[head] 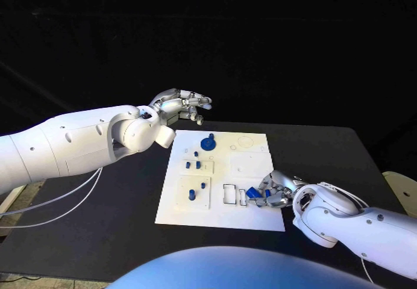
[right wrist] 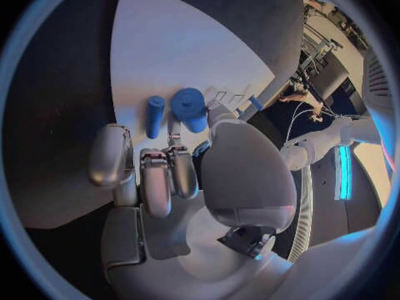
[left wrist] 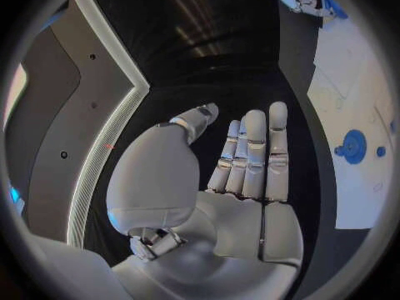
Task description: Assemble the parts on the task board
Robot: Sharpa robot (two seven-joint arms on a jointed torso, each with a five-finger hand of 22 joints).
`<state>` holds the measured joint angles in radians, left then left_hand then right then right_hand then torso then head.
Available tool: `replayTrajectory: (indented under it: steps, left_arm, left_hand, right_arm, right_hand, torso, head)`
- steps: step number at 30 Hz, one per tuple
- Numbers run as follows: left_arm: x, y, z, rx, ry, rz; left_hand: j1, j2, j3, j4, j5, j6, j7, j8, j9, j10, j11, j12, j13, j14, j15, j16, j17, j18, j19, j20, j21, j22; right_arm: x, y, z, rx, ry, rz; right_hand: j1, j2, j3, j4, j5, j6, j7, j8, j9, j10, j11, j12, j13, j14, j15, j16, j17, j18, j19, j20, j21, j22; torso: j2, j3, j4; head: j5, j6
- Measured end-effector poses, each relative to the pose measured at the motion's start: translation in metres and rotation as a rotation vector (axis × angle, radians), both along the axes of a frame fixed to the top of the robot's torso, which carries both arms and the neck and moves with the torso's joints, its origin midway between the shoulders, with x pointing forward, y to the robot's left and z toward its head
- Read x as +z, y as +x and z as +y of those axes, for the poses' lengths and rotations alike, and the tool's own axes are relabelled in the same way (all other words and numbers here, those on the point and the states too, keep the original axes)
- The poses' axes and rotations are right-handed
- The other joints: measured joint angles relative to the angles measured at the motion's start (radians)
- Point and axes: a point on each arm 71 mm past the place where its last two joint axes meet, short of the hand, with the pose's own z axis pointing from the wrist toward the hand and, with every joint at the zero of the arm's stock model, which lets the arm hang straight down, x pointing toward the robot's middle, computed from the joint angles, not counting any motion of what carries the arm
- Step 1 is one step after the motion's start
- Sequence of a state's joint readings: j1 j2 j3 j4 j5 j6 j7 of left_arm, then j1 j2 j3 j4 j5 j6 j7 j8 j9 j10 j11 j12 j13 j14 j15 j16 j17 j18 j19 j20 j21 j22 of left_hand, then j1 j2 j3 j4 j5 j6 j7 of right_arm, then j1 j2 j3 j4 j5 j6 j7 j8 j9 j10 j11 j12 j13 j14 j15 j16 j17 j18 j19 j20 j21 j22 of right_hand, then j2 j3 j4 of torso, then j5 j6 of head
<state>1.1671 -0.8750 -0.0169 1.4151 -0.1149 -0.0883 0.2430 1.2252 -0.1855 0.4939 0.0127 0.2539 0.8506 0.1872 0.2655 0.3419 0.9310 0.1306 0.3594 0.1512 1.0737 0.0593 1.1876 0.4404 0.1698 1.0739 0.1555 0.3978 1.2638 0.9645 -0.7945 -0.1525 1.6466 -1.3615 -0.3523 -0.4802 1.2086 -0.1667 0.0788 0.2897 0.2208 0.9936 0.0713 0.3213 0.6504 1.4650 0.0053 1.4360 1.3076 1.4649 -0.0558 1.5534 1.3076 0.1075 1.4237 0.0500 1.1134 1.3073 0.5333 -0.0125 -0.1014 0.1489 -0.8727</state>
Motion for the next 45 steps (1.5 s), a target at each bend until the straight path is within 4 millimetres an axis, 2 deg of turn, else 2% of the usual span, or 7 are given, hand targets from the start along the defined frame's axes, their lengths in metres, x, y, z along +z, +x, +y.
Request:
replayTrajectory:
  steps: [8, 16, 21, 25, 33, 40, 45]
  left_arm:
    - [0.000, 0.000, 0.000, 0.000, 0.000, 0.000]
    - [0.000, 0.000, 0.000, 0.000, 0.001, 0.001]
    - [0.000, 0.000, -0.001, -0.001, 0.001, 0.001]
    - [0.000, 0.000, -0.001, -0.002, 0.000, 0.001]
    - [0.000, 0.001, -0.002, -0.003, 0.000, 0.001]
    - [0.000, 0.001, -0.003, -0.004, 0.000, 0.001]
    - [0.000, 0.000, -0.003, -0.005, 0.000, 0.002]
  left_hand:
    - [0.000, 0.000, 0.000, 0.000, 0.000, 0.000, 0.000, 0.000, 0.000, 0.000, 0.000, 0.000, 0.000, 0.000, 0.000, 0.000, 0.000, 0.000, 0.000, 0.000, 0.000, 0.000]
    - [0.000, 0.000, 0.000, 0.000, 0.000, 0.000, 0.000, 0.000, 0.000, 0.000, 0.000, 0.007, 0.002, -0.004, -0.004, 0.005, -0.002, 0.000, 0.000, 0.000, 0.000, 0.000]
    - [0.000, 0.000, 0.000, 0.000, 0.000, 0.000, 0.000, 0.000, 0.000, 0.000, 0.000, 0.007, 0.002, -0.004, -0.004, 0.005, -0.001, 0.000, 0.000, 0.000, 0.000, 0.000]
    - [0.000, 0.000, 0.000, 0.000, 0.000, 0.000, 0.000, 0.000, 0.000, 0.000, 0.000, 0.007, 0.002, -0.004, -0.004, 0.005, -0.001, 0.000, 0.000, 0.000, 0.000, 0.000]
    - [0.000, 0.000, 0.000, 0.000, 0.000, 0.000, 0.000, 0.000, 0.000, 0.000, 0.000, 0.007, 0.001, -0.004, -0.004, 0.005, -0.001, 0.000, 0.000, 0.000, 0.000, 0.000]
    - [0.000, 0.000, 0.000, 0.000, 0.000, 0.000, 0.000, 0.000, 0.000, -0.007, 0.000, 0.007, 0.001, -0.004, -0.004, 0.005, -0.001, 0.000, 0.000, 0.000, 0.000, 0.000]
    - [0.000, 0.000, 0.000, 0.000, 0.000, 0.000, 0.000, 0.000, 0.000, -0.007, 0.000, 0.007, 0.002, -0.004, -0.004, 0.005, -0.001, 0.000, 0.000, 0.000, 0.000, 0.000]
  right_arm:
    - [0.000, -0.005, 0.000, -0.022, 0.032, -0.015]
    - [0.017, -0.007, 0.000, -0.046, 0.097, -0.063]
    - [0.029, -0.006, 0.009, -0.031, 0.128, -0.079]
    - [0.031, -0.006, 0.020, -0.012, 0.145, -0.066]
    - [0.027, -0.005, 0.037, 0.023, 0.152, -0.022]
    - [0.022, -0.001, 0.044, 0.038, 0.140, 0.009]
    - [0.017, 0.002, 0.046, 0.041, 0.127, 0.027]
  right_hand:
    - [0.024, 0.016, 0.029, -0.003, 0.054, 0.033, -0.004, 0.009, 0.006, 0.000, -0.022, 0.026, 0.000, 0.002, -0.020, 0.004, 0.000, 0.000, 0.014, -0.014, 0.019, 0.001]
    - [0.031, 0.023, 0.033, 0.000, 0.059, 0.036, 0.000, 0.013, 0.006, 0.002, -0.023, 0.030, 0.000, 0.002, -0.020, 0.004, 0.000, 0.000, 0.014, -0.014, 0.019, 0.001]
    - [0.030, 0.024, 0.034, 0.000, 0.059, 0.036, 0.000, 0.013, 0.006, 0.002, -0.023, 0.030, 0.000, 0.002, -0.020, 0.004, 0.000, -0.016, 0.018, -0.018, 0.023, 0.001]
    - [-0.006, 0.058, 0.038, 0.004, 0.059, 0.036, 0.000, 0.013, 0.006, 0.002, -0.023, 0.030, 0.000, 0.002, -0.020, 0.004, 0.000, -0.016, 0.018, -0.018, 0.023, 0.001]
    - [-0.050, 0.054, 0.039, 0.006, 0.059, 0.040, 0.003, 0.005, 0.019, 0.002, -0.023, 0.030, 0.000, -0.002, -0.023, 0.004, 0.000, -0.016, 0.018, -0.018, 0.023, 0.001]
    - [-0.096, 0.071, 0.040, 0.007, 0.054, 0.043, 0.005, -0.001, 0.032, 0.002, -0.023, 0.030, 0.000, -0.002, -0.023, 0.004, 0.000, -0.016, 0.018, -0.018, 0.023, 0.000]
    - [-0.113, 0.068, 0.040, 0.007, 0.048, 0.058, -0.008, -0.001, 0.031, 0.002, -0.023, 0.030, 0.001, -0.002, -0.023, 0.004, 0.000, -0.016, 0.018, -0.018, 0.023, 0.000]
  torso:
    - [0.000, 0.0004, -0.0005]
    - [-0.001, 0.0005, -0.0012]
    - [-0.001, 0.0004, -0.0012]
    - [0.000, 0.0004, -0.0007]
    - [0.001, 0.0003, 0.0001]
    - [0.002, -0.0005, 0.0000]
    - [0.002, -0.0002, -0.0001]
  head:
    - [0.001, 0.000]
    - [-0.001, 0.000]
    - [-0.004, 0.000]
    - [-0.004, 0.000]
    - [-0.004, 0.000]
    - [-0.003, 0.000]
    - [-0.001, 0.000]
